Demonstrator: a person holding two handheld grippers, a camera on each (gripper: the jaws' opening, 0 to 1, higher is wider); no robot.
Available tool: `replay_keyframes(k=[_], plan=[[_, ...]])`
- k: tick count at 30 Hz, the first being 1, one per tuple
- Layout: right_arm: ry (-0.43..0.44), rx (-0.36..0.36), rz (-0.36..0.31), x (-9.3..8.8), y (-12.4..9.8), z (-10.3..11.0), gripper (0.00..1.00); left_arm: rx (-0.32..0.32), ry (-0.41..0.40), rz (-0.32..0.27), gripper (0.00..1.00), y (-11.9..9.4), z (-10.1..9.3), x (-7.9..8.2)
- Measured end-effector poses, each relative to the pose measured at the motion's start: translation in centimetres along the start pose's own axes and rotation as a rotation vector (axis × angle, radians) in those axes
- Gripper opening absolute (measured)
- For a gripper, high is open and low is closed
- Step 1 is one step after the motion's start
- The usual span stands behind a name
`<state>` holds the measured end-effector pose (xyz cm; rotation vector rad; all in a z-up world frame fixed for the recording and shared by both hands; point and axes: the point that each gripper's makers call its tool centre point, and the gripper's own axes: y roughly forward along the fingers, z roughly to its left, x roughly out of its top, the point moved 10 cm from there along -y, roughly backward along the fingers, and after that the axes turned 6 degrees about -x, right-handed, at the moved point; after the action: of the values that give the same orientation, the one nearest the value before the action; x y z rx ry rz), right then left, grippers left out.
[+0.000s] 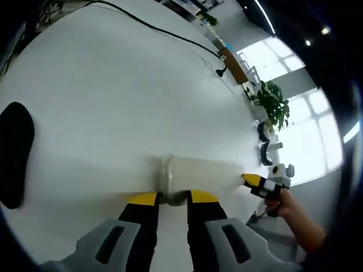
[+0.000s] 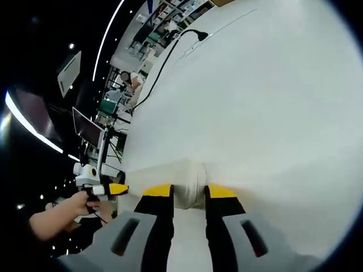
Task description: Arrange the utensils inside the cutlery case until each visible utensil rests in its matching compartment.
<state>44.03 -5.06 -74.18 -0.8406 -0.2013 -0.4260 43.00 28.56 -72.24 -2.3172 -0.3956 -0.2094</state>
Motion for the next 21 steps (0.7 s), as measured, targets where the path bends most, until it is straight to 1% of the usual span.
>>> replay_keyframes(k=[2, 4, 5, 6, 7, 8, 10, 12, 14, 16, 17, 18, 21], plan=[[-0.014, 0.0, 0.003, 0.0, 0.0, 0.0, 0.18, 0.001, 0.009, 0.007, 0.17, 0.0, 0.0, 0.1], [-0.014, -0.002, -0.021, -0.1, 0.1, 0.0, 0.18, 0.003, 0.02, 0.008, 0.16, -0.1, 0.1, 0.0], [-0.021, 0.001, -0.043, -0.2, 0.2, 0.0, 0.18, -0.006, -0.011, 0.0, 0.16, -0.1, 0.3, -0.2], [-0.018, 0.003, -0.043, -0.2, 0.2, -0.1, 0.18, -0.014, -0.048, -0.001, 0.16, -0.1, 0.3, -0.3], [-0.006, 0.004, -0.046, -0.2, 0.2, -0.1, 0.18, -0.018, -0.051, -0.006, 0.16, -0.2, 0.5, -0.4], [-0.009, 0.003, -0.049, -0.2, 0.2, -0.1, 0.18, -0.019, -0.036, -0.013, 0.16, -0.2, 0.5, -0.5], [-0.017, 0.002, -0.045, -0.1, 0.2, 0.0, 0.18, -0.013, -0.054, -0.021, 0.17, -0.2, 0.4, -0.5], [-0.004, -0.001, -0.014, 0.4, 0.3, -0.1, 0.18, -0.009, -0.053, -0.023, 0.17, -0.2, 0.4, -0.3], [-0.011, -0.008, -0.005, 0.4, 0.2, 0.1, 0.18, 0.014, -0.005, -0.043, 0.17, 0.0, 0.0, -0.1], [-0.032, -0.018, -0.014, 0.5, 0.0, -0.1, 0.18, 0.031, 0.014, -0.054, 0.17, 0.3, -0.6, 0.1], [-0.025, -0.021, -0.018, 0.6, -0.1, -0.2, 0.18, 0.035, 0.024, -0.057, 0.17, 0.5, -0.7, 0.1], [-0.01, -0.026, -0.033, 0.8, -0.2, -0.5, 0.19, 0.037, 0.026, -0.06, 0.17, 0.7, -1.0, 0.1], [-0.013, -0.041, -0.06, 1.4, -0.5, -1.0, 0.19, 0.032, 0.011, -0.07, 0.18, 1.3, -1.3, 0.1]])
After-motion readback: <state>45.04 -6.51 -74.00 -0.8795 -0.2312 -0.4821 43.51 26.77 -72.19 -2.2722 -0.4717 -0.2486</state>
